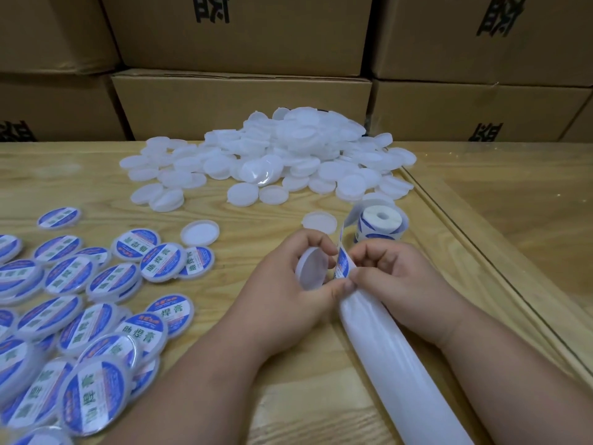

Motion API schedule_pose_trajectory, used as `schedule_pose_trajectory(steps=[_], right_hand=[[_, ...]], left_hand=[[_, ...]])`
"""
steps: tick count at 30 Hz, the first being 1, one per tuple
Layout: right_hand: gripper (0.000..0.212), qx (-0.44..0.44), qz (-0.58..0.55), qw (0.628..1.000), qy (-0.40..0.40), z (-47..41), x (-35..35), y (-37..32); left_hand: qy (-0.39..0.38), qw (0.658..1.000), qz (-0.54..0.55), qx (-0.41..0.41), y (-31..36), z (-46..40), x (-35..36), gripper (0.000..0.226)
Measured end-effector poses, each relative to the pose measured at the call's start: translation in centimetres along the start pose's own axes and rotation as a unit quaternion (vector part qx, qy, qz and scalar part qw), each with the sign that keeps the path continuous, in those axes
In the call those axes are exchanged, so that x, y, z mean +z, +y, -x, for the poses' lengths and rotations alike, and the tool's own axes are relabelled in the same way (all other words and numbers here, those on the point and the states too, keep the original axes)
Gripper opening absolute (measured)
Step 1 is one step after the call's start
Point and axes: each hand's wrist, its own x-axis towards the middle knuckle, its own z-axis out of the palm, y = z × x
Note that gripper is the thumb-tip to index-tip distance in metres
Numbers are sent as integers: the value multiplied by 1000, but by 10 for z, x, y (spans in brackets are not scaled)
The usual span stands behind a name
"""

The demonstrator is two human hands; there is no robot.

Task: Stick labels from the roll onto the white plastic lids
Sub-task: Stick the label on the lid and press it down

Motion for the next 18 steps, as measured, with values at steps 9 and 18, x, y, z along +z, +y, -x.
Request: schedule_pose_trajectory(steps=[9, 18], right_hand=[[11, -23, -18, 999, -24, 1, 1, 1], [13, -3, -33, 999, -10, 0, 1, 1]], left_hand=[[10, 1000, 4, -6, 2, 0, 0, 16], [107, 990, 88, -33, 3, -4, -4, 30]])
